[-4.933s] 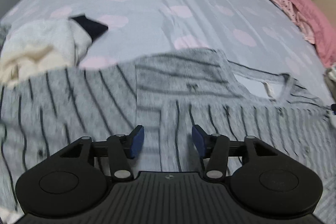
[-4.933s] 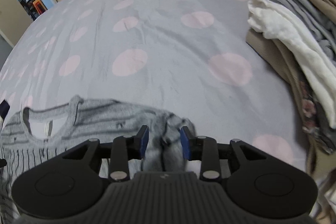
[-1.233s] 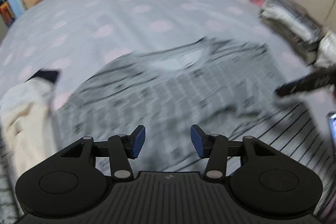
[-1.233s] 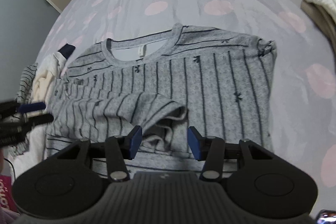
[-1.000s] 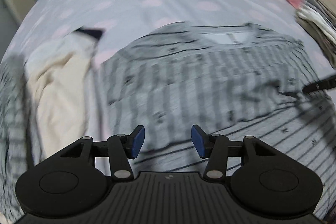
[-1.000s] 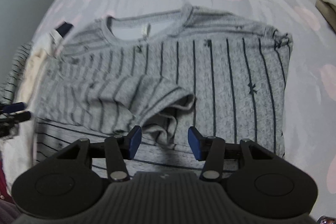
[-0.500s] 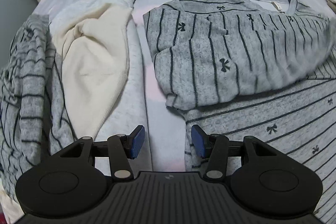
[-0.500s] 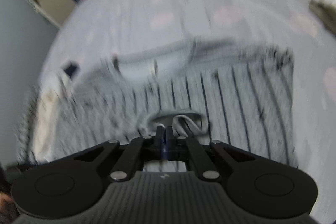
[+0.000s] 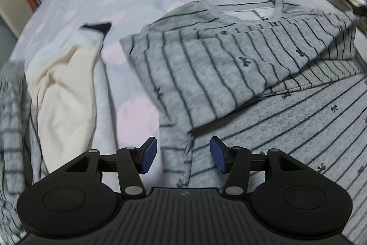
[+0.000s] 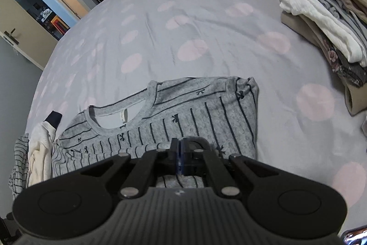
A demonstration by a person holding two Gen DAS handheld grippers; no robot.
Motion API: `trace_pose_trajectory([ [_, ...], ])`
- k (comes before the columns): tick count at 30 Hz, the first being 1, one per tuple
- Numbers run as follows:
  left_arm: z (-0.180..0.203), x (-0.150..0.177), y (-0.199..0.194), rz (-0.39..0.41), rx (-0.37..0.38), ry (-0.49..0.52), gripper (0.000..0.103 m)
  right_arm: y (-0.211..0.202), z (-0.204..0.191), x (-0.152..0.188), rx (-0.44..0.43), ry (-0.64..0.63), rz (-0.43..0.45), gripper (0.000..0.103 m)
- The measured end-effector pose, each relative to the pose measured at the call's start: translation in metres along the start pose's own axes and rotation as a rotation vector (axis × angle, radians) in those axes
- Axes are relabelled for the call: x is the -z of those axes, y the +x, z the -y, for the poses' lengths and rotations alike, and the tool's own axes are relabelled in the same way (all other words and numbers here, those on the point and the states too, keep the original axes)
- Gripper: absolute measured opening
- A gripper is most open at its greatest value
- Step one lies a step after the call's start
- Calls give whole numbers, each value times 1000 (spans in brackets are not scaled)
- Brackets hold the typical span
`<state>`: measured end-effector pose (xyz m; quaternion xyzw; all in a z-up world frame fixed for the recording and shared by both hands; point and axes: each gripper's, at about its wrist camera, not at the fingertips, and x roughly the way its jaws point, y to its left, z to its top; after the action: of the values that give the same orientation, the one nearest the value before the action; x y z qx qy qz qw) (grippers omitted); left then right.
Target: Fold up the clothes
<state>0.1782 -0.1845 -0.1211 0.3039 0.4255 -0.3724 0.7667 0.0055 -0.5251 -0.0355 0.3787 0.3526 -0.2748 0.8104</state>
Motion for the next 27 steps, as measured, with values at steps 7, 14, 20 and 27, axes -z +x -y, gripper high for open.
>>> trace_pose_trajectory([
  [7, 17, -13, 21, 8, -95, 38, 27, -2, 1, 3, -2, -22, -9, 2],
  [14, -19, -17, 3, 26, -109, -102, 3, -5, -7, 5, -43, -35, -24, 2],
  [20, -54, -4, 8, -8, -105, -216, 3, -3, -34, 32, -103, -186, -165, 2],
  [27, -51, -1, 17, -79, -86, -183, 3, 30, -26, 84, -22, -328, -368, 3],
])
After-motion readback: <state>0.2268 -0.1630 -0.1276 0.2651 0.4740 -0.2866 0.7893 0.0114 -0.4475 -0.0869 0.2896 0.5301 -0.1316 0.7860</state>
